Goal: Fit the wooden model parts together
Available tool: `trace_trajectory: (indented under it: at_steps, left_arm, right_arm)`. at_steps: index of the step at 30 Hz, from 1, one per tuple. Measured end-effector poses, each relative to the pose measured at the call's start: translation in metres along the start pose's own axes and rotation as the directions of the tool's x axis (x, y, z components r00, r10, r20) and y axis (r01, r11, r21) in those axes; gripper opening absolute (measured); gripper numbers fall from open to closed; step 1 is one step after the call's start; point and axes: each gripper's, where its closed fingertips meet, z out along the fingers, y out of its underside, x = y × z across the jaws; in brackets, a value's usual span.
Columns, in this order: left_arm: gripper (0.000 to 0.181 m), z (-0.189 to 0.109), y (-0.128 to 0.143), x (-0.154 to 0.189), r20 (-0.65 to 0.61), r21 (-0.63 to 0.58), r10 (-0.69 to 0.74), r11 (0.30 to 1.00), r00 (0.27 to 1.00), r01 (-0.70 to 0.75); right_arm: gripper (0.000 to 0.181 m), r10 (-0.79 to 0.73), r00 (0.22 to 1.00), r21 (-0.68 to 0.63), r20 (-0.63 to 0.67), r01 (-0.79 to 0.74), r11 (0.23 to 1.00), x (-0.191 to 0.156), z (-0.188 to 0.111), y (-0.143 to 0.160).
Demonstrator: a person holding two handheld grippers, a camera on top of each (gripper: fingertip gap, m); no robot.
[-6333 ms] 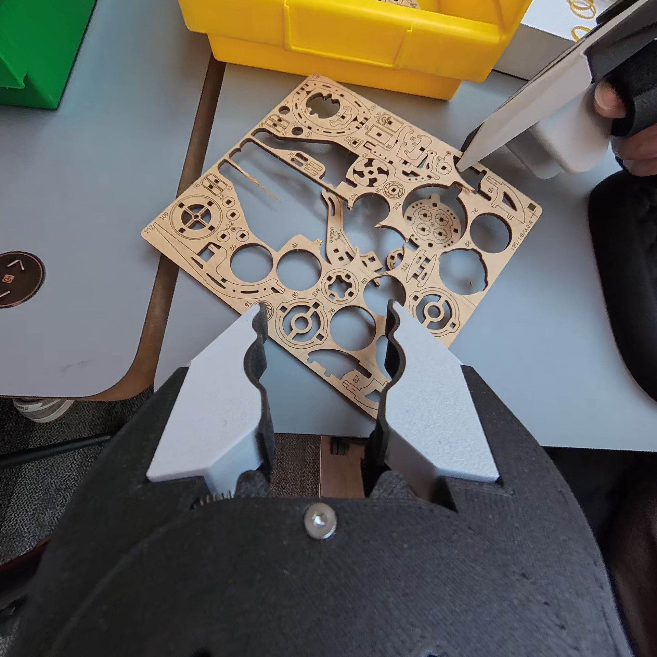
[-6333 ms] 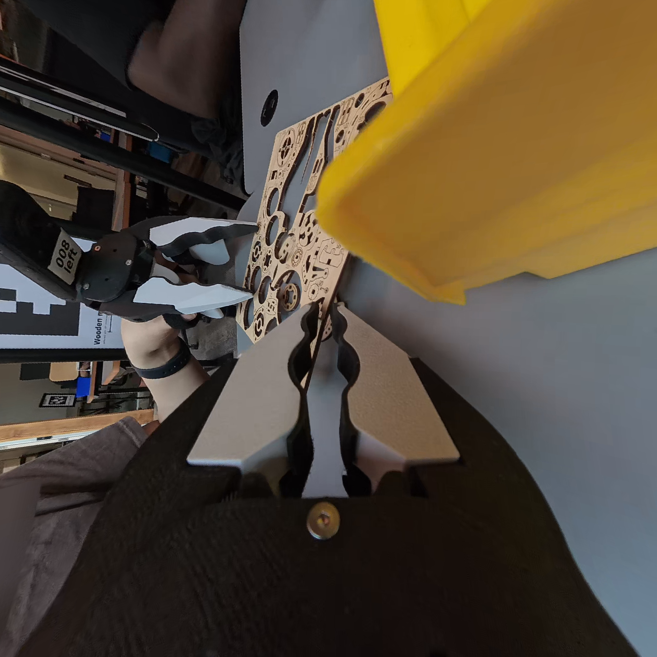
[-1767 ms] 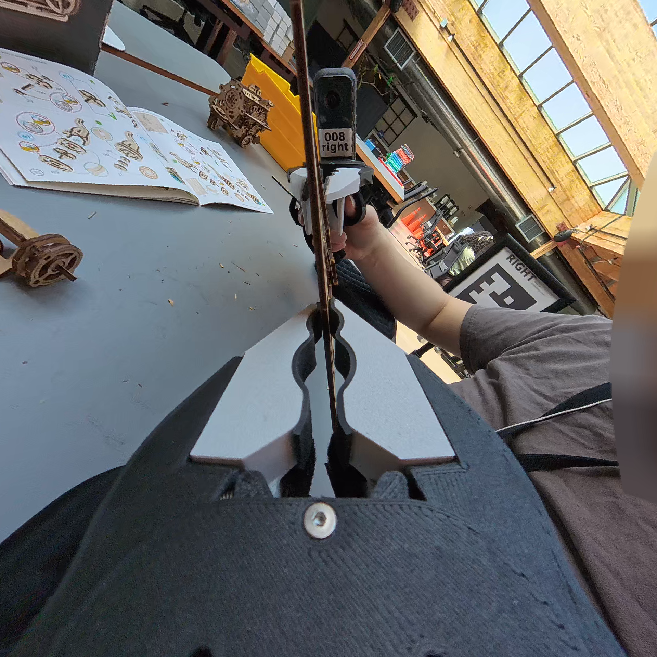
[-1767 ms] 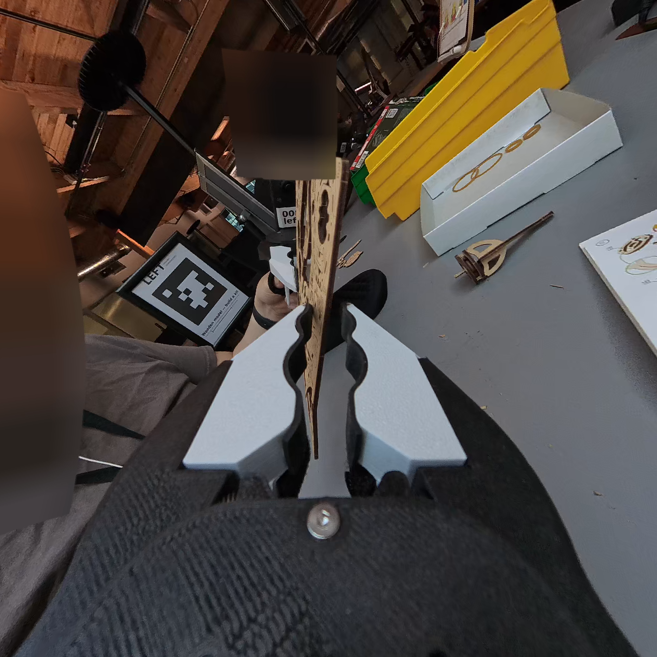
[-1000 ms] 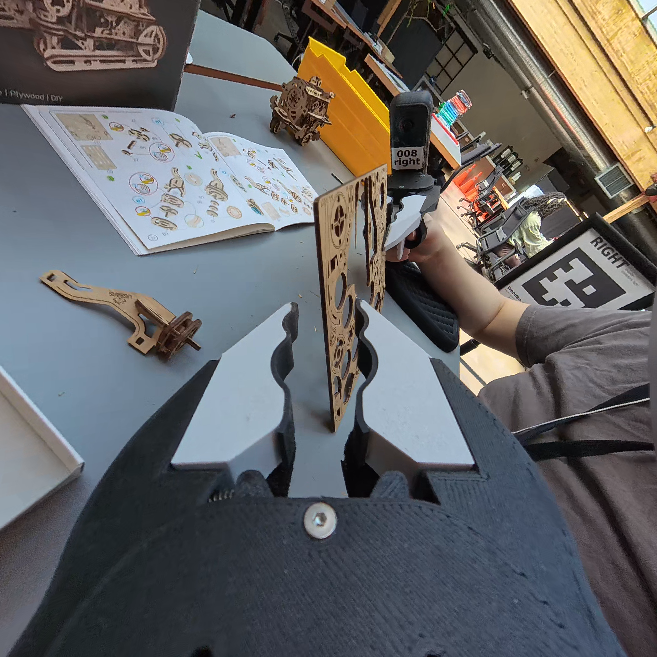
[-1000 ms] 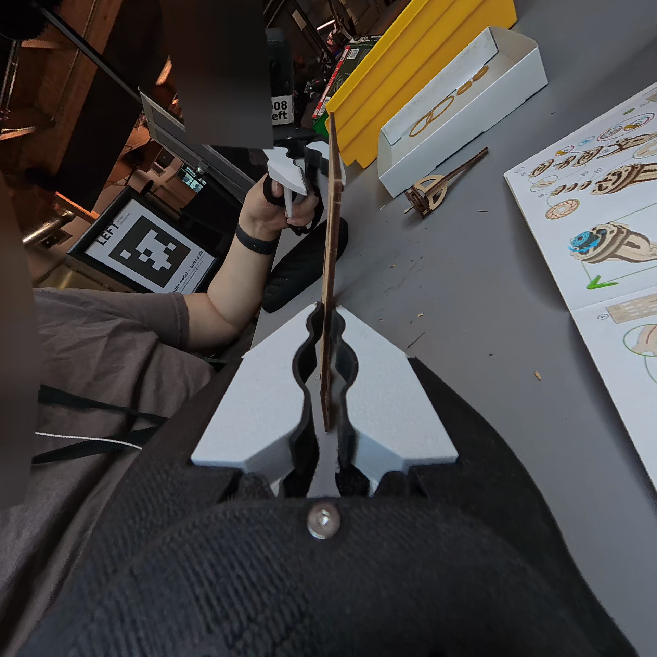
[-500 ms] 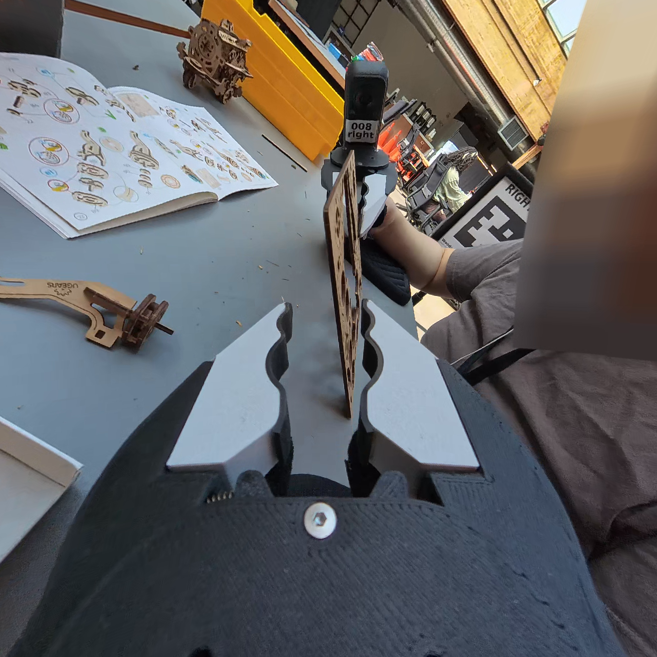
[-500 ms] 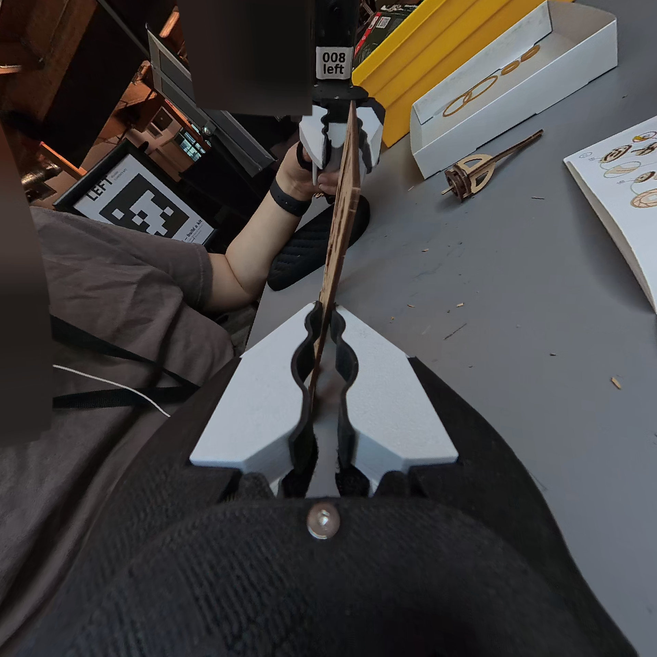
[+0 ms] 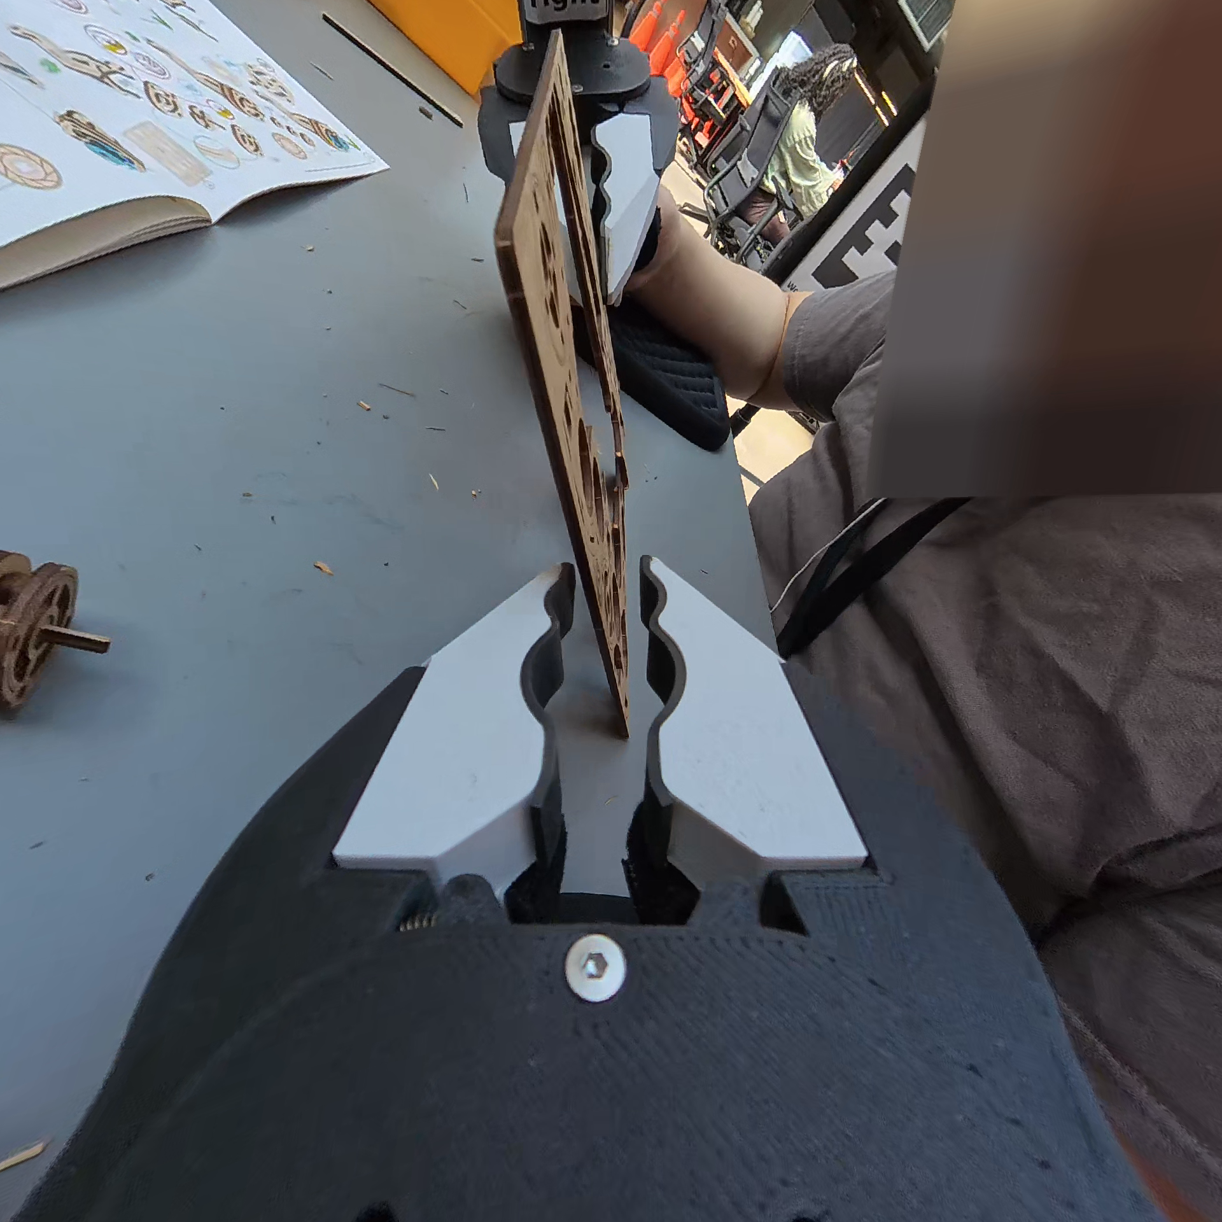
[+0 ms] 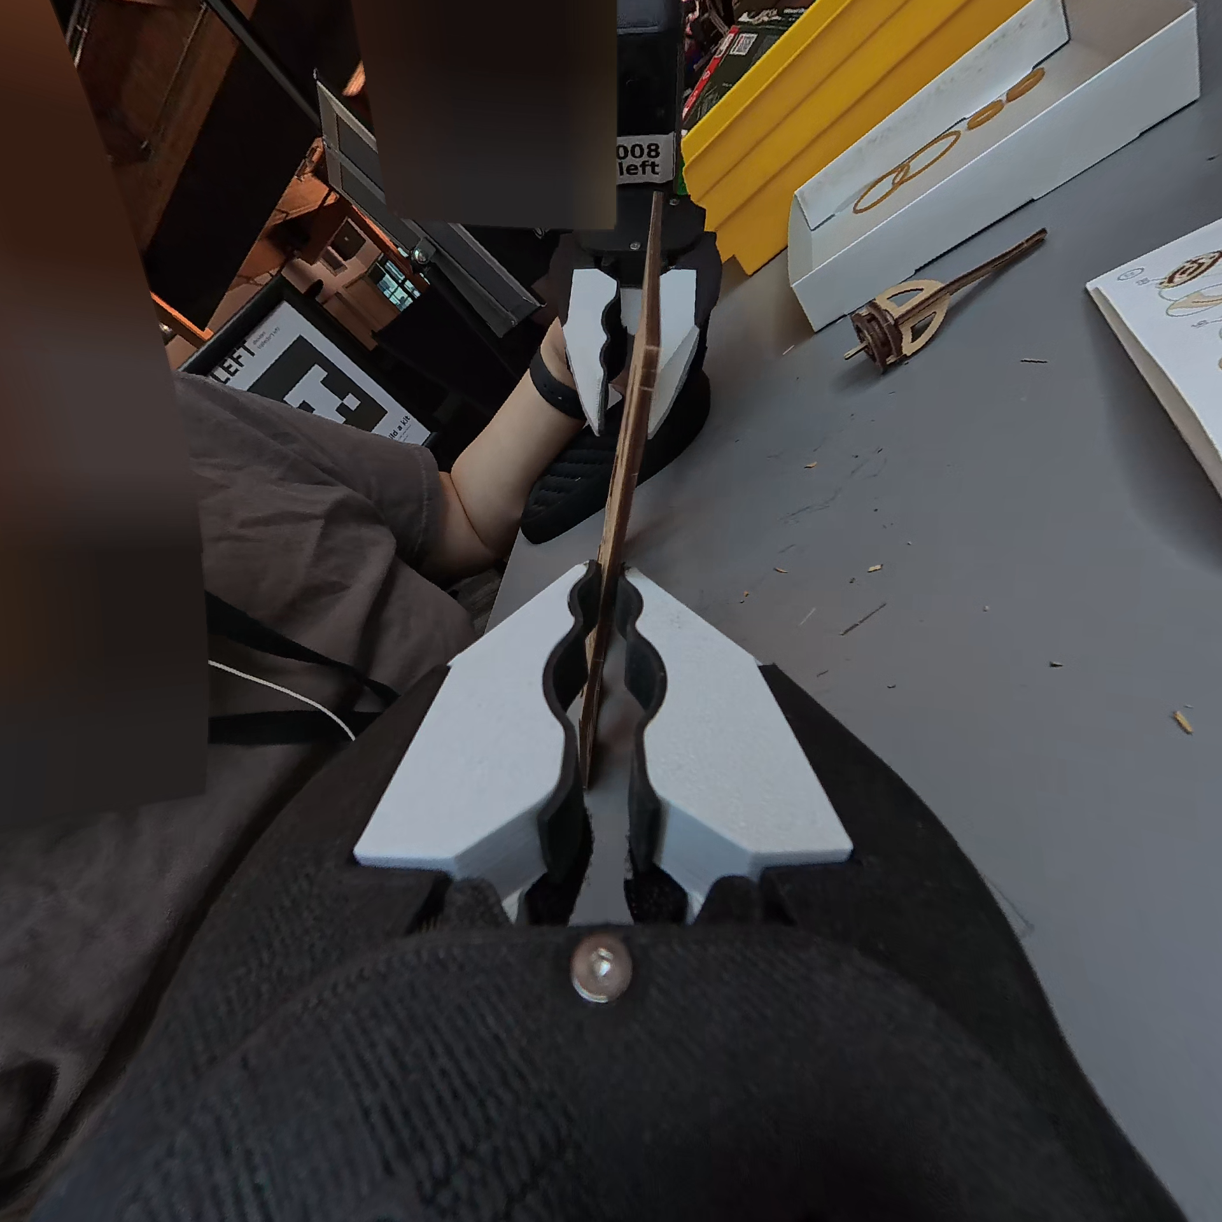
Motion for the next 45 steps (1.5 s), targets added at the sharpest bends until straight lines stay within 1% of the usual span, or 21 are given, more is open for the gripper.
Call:
trace_trajectory:
  at_steps: [3, 21, 24, 29, 31, 33, 34, 35, 37, 39, 40, 41, 42, 44, 45]
  left_arm:
    - [0.017, 0.002, 0.002, 0.002, 0.003, -0.018, 0.013, 1.000, 1.000, -0.013]
    - [0.018, 0.005, -0.005, 0.008, 0.007, 0.010, 0.031, 0.999, 0.999, -0.031]
    - [0.020, 0.004, -0.011, 0.008, 0.006, 0.044, 0.024, 0.999, 1.000, -0.025]
    - [0.020, -0.005, -0.032, 0.006, -0.023, 0.170, -0.019, 0.985, 1.000, 0.023]
    - [0.019, -0.004, -0.029, 0.000, -0.005, 0.143, -0.029, 0.989, 1.000, 0.030]
    - [0.008, -0.001, -0.019, 0.002, -0.006, 0.079, -0.014, 0.997, 1.000, 0.015]
    - [0.003, 0.001, -0.018, 0.003, -0.005, 0.066, -0.011, 0.998, 1.000, 0.011]
    - [0.002, 0.001, -0.017, 0.004, -0.004, 0.061, -0.024, 0.998, 1.000, 0.024]
    - [0.002, 0.001, -0.019, 0.000, 0.055, 0.078, -0.051, 0.996, 0.997, 0.047]
    - [0.001, -0.002, -0.020, -0.002, 0.112, 0.108, -0.086, 0.991, 0.990, 0.074]
    - [0.000, -0.005, -0.022, -0.002, 0.119, 0.143, -0.120, 0.984, 0.986, 0.102]
    - [0.000, -0.007, -0.023, -0.001, 0.119, 0.184, -0.156, 0.974, 0.981, 0.133]
    - [0.000, -0.010, -0.023, -0.001, 0.129, 0.221, -0.186, 0.963, 0.974, 0.155]
    - [0.000, -0.014, -0.018, -0.005, 0.190, 0.279, -0.232, 0.944, 0.954, 0.174]
    - [0.000, -0.015, -0.016, -0.004, 0.215, 0.303, -0.246, 0.937, 0.945, 0.175]
  right_arm:
    - [0.002, 0.000, 1.000, 0.002, 0.005, 0.000, 1.000, -0.001, 0.000, 0.000]
    - [0.001, 0.025, 0.999, -0.003, 0.034, -0.025, 1.000, -0.002, 0.000, 0.001]
    - [0.001, 0.026, 0.999, -0.004, 0.036, -0.026, 1.000, -0.002, 0.000, 0.001]
    - [0.002, 0.032, 0.998, -0.026, 0.053, -0.030, 0.999, -0.002, 0.001, 0.001]
    - [0.002, 0.025, 0.999, -0.058, 0.047, -0.023, 0.998, 0.004, 0.003, 0.001]
    - [0.004, 0.000, 0.999, -0.075, 0.044, 0.003, 0.997, 0.008, 0.005, -0.002]
    - [0.004, 0.000, 0.998, -0.089, 0.055, 0.005, 0.996, 0.009, 0.006, -0.003]
    - [0.005, 0.006, 0.998, -0.104, 0.055, 0.000, 0.995, 0.011, 0.006, -0.005]
    - [0.009, 0.010, 1.000, -0.103, -0.001, -0.010, 0.995, 0.022, 0.004, -0.011]
    - [0.022, 0.022, 0.997, -0.077, -0.078, -0.028, 0.997, 0.033, -0.001, -0.019]
    - [0.029, 0.021, 0.991, -0.062, -0.133, -0.030, 0.998, 0.039, -0.006, -0.022]
    - [0.033, 0.008, 0.981, -0.046, -0.192, -0.017, 0.999, 0.043, -0.012, -0.025]
    - [0.034, -0.015, 0.964, -0.027, -0.264, 0.009, 1.000, 0.047, -0.019, -0.028]
    - [0.035, -0.043, 0.897, 0.038, -0.441, 0.067, 0.997, 0.048, -0.039, -0.037]
    - [0.035, -0.045, 0.867, 0.078, -0.495, 0.096, 0.992, 0.037, -0.043, -0.041]
